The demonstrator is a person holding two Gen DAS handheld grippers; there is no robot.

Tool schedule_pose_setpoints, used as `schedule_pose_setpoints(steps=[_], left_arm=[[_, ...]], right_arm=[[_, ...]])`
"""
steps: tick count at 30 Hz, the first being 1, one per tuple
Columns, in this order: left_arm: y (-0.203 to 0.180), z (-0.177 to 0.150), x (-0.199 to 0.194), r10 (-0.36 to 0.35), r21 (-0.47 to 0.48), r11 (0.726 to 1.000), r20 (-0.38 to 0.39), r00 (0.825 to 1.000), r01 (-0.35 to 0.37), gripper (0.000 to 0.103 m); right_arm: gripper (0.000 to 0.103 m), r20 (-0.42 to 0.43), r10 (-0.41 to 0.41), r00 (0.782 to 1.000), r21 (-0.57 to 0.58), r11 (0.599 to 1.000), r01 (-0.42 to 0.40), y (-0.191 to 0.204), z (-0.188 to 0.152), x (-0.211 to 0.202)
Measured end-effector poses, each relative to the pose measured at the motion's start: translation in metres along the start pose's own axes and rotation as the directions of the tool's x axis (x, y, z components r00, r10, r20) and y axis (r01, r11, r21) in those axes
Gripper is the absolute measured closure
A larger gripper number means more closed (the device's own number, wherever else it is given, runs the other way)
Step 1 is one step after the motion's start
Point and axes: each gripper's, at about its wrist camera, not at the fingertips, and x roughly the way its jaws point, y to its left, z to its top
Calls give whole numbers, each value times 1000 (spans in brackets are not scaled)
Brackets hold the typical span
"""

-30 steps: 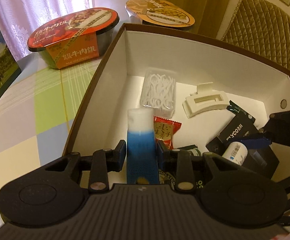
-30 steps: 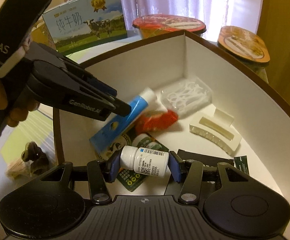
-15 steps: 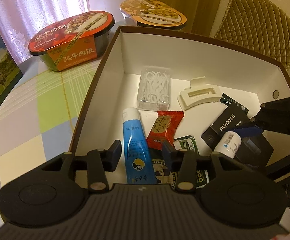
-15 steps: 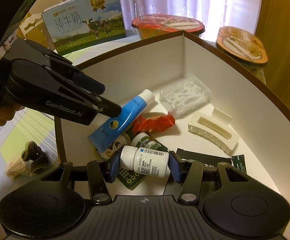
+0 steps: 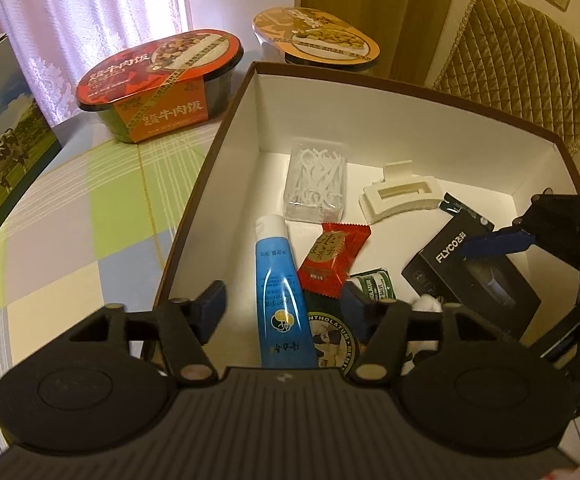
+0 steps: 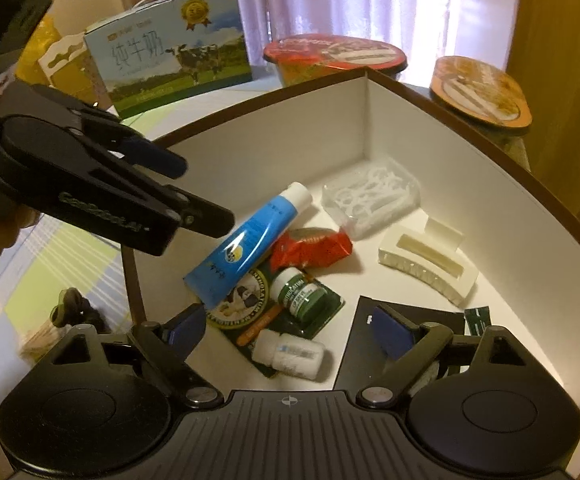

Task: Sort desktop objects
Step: 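Open the left tool to drop the blue tube while the right tool releases the pill bottle, then withdraw both open tools from the box back over the cotton swabs and scrunchie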

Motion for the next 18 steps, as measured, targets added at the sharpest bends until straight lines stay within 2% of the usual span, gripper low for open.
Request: schedule_pose_setpoints(steps=[6, 10, 13, 18], left_arm=[[0, -3, -12, 4, -20, 1000, 18, 1000, -4, 28], [0, -6, -19, 8, -29, 1000, 26, 1000, -8, 26], [-1, -9, -26, 17, -36, 999, 38, 999, -16, 18], [-6, -16, -41, 19, -51, 999, 59, 998, -16, 16]], right_arm=[[2, 11, -36, 999, 50, 998, 35, 0, -2, -7], [2, 17, -59, 998, 86, 995, 57, 1, -3, -15], [2, 19, -82, 996, 106, 991, 79, 2, -5, -22], [2, 22, -141, 990, 145, 980, 136, 4, -9, -37]])
